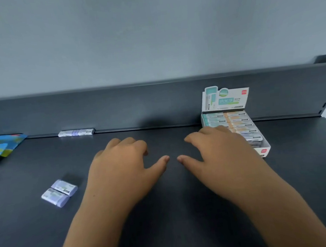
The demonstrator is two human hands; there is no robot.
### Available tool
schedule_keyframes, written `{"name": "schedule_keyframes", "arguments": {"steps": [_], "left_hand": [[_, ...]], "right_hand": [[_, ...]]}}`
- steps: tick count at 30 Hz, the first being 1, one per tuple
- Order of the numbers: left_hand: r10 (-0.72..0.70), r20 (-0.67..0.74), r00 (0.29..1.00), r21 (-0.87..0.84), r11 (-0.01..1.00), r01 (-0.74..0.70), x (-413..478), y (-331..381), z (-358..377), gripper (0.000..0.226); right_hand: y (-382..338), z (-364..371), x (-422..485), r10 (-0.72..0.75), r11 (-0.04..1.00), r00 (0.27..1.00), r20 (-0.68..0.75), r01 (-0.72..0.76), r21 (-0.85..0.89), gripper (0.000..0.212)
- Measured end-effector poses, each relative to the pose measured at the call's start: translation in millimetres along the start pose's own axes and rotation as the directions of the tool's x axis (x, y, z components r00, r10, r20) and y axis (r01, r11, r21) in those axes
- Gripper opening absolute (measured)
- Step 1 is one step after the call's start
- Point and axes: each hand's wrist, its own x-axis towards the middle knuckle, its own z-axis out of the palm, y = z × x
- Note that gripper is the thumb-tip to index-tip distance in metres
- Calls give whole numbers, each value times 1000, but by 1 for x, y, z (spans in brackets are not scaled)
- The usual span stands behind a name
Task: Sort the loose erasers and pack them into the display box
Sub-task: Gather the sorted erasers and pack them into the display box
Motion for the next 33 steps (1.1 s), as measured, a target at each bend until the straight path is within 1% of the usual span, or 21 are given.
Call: {"name": "schedule_keyframes", "arguments": {"steps": [2,4,9,13,18,22,26,30,31,32,33], "left_hand": [[16,6,1000,-8,1000,-16,1,-33,-4,73],[40,44,998,-26,999,-39,4,-66,-8,73],[34,59,998,-66,997,-31,7,-148,-13,57],[-1,80,997,-119,993,10,6,-191,-14,56],[-35,79,996,-179,983,49,7,-213,-15,54],[-44,103,994,-227,972,67,5,-220,-11,57],[-32,129,991,-235,970,62,12,-232,-12,49],[36,91,995,-286,958,-8,41,-249,-11,65],[61,72,996,-291,956,-37,51,-254,-7,65],[86,64,994,-290,955,-63,62,-261,-3,60],[107,70,992,-288,954,-83,71,-267,2,50]], "right_hand": [[-27,6,8,24,1000,999,-45,-24,5,45],[-55,14,16,58,997,997,-58,-55,49,47],[-128,40,38,51,992,999,-10,-50,120,50],[-165,51,48,27,984,1000,14,-29,178,49],[-178,57,57,18,985,1000,21,-21,171,47],[-180,59,63,-9,988,997,72,-2,157,47],[-188,59,75,-38,987,995,95,23,158,47],[-206,61,107,-83,983,993,80,69,172,42],[-211,65,119,-87,983,994,72,74,167,41],[-216,71,131,-85,985,994,64,74,159,38],[-221,76,143,-86,986,995,51,77,151,35]]}}
